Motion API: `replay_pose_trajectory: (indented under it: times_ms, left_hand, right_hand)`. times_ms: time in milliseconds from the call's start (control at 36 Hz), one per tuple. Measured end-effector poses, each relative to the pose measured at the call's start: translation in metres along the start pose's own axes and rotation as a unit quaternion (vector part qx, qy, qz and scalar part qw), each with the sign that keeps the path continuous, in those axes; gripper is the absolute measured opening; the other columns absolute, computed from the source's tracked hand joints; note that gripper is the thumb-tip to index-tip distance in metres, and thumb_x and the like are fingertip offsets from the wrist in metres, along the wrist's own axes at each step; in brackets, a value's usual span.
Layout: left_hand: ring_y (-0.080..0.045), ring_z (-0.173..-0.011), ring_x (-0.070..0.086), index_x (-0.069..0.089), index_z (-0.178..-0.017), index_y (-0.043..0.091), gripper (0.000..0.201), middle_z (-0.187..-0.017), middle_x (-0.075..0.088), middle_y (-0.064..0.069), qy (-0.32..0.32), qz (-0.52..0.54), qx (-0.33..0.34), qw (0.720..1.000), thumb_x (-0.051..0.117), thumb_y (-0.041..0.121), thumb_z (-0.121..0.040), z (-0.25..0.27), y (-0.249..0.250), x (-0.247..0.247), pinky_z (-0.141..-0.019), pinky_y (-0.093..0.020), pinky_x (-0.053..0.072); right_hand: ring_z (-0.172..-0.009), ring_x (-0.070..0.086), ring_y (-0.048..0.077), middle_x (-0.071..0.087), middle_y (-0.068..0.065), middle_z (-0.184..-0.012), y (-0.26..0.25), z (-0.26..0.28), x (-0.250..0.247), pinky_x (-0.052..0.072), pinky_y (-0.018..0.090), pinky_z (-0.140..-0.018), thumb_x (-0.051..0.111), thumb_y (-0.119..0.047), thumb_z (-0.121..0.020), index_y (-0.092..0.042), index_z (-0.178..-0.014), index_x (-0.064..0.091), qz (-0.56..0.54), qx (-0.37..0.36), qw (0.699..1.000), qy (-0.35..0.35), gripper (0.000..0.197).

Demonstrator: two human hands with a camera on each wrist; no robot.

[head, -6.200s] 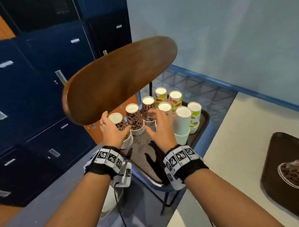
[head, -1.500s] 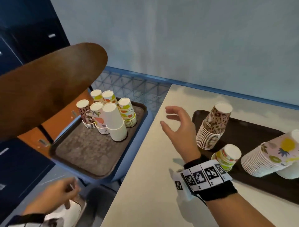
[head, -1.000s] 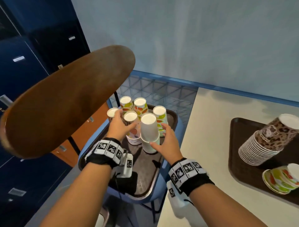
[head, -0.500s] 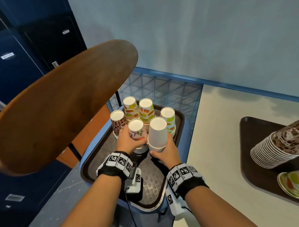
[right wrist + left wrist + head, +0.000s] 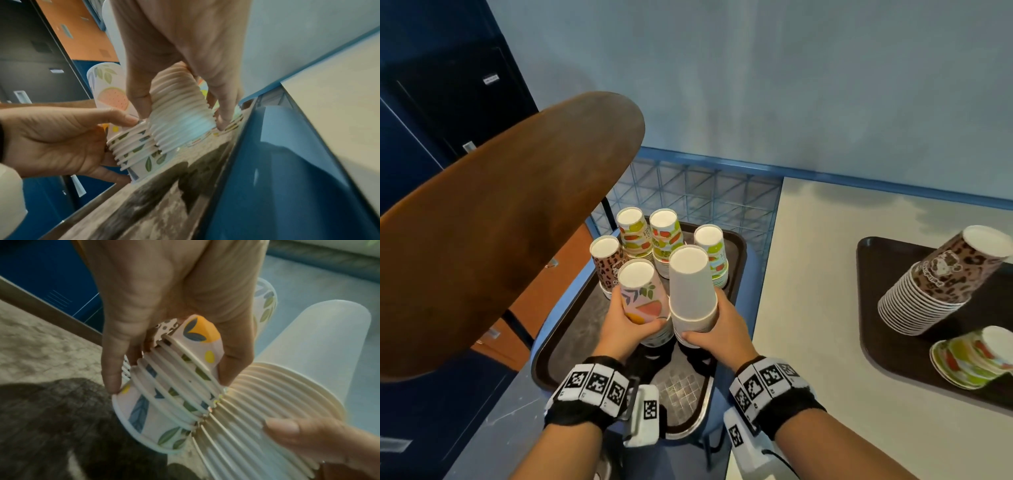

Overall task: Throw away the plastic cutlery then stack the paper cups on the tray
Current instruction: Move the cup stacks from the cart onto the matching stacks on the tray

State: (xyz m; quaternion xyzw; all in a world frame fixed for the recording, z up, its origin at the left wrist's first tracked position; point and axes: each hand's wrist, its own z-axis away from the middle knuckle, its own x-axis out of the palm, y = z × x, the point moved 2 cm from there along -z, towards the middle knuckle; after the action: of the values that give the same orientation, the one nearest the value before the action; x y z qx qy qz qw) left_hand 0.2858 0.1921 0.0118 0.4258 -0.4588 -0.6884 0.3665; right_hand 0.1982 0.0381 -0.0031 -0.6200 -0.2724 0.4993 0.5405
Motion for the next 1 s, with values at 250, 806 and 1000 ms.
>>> replay_pose_trajectory:
  times_ms: [250,806,1000]
  left_hand:
    - [-0.014,-0.099,0.058,0.041,-0.121,0.025,0.09,-0.106,0.06,0.007,-0.031,-0.003,0.005,0.999,0.086,0.015,-0.044,0.019,-0.002,0.021,-0.091,-0.036,0.045]
    - [-0.028,-0.114,0.054,0.04,-0.104,0.029,0.073,-0.116,0.059,-0.008,0.056,-0.089,0.021,0.994,0.089,0.016,-0.051,0.04,-0.004,0.053,-0.096,-0.039,0.043]
    - [-0.019,-0.114,0.054,0.042,-0.107,0.043,0.086,-0.119,0.057,0.002,0.002,-0.015,0.088,0.996,0.086,0.034,-0.034,0.068,0.032,0.084,-0.101,-0.041,0.044]
  right_hand:
    - [-0.103,0.05,0.005,0.053,-0.012,-0.11,-0.007,0.03,-0.027,0.034,-0.001,-0.071,0.083,-0.019,-0.061,-0.021,-0.126,0.044,-0.001,-0.013,1.0,-0.009,0.075]
    - [-0.1,0.051,0.009,0.054,-0.011,-0.108,-0.008,0.073,-0.081,0.037,0.01,-0.073,0.082,-0.021,-0.062,-0.035,-0.112,0.04,-0.017,0.002,1.0,0.008,0.067]
    - [-0.092,0.056,0.001,0.055,-0.022,-0.099,-0.006,0.102,-0.129,0.041,0.011,-0.074,0.084,-0.021,-0.059,-0.048,-0.097,0.04,-0.044,-0.01,0.997,0.056,0.064]
